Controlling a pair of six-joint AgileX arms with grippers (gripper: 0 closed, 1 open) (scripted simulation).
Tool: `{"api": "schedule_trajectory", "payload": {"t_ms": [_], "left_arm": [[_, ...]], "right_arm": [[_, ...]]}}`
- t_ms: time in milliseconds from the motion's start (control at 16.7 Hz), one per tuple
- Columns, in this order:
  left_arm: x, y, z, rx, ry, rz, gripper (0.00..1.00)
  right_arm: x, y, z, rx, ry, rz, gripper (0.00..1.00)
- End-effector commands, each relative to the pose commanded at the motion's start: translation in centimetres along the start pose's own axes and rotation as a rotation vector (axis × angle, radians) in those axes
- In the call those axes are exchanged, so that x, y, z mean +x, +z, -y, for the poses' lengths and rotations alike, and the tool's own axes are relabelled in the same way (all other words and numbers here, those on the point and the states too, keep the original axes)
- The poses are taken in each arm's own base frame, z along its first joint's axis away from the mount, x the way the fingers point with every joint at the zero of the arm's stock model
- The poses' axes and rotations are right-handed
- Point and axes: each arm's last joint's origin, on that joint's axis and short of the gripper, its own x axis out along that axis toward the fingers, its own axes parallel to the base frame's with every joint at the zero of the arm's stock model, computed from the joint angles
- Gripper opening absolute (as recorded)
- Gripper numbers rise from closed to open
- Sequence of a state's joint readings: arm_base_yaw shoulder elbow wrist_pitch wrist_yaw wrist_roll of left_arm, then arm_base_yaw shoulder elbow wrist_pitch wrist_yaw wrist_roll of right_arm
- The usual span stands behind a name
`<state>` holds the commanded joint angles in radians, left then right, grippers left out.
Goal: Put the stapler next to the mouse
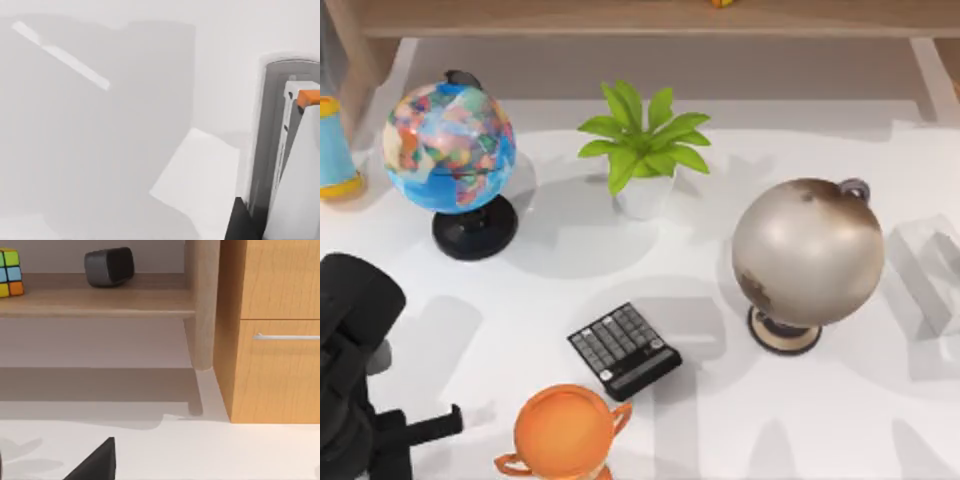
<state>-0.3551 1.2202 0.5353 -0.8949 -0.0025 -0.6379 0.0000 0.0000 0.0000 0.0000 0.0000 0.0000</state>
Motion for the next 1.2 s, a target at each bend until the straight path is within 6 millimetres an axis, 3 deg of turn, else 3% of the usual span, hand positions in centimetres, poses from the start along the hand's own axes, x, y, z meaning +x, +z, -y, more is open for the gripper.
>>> {"api": "schedule_trajectory", "payload": {"t_ms": [360,540,720,900,1200], "left_arm": [[-0.6,0.0,0.0,0.002,-0.002,0.002,0.0],[-1.7,1.6,0.2,0.002,-0.037,0.019,0.0],[-4.0,5.3,0.3,0.004,-0.093,0.059,0.0],[-6.4,10.5,-0.5,0.017,-0.121,0.088,0.0],[-7.2,19.8,-4.8,0.069,-0.087,0.052,0.0]], "right_arm": [[0.0,0.0,0.0,0.0,0.0,0.0,1.0],[0.0,0.0,0.0,0.0,0.0,0.0,1.0],[0.0,0.0,0.0,0.0,0.0,0.0,1.0],[0.0,0.0,0.0,0.0,0.0,0.0,1.0],[0.0,0.0,0.0,0.0,0.0,0.0,1.0]]}}
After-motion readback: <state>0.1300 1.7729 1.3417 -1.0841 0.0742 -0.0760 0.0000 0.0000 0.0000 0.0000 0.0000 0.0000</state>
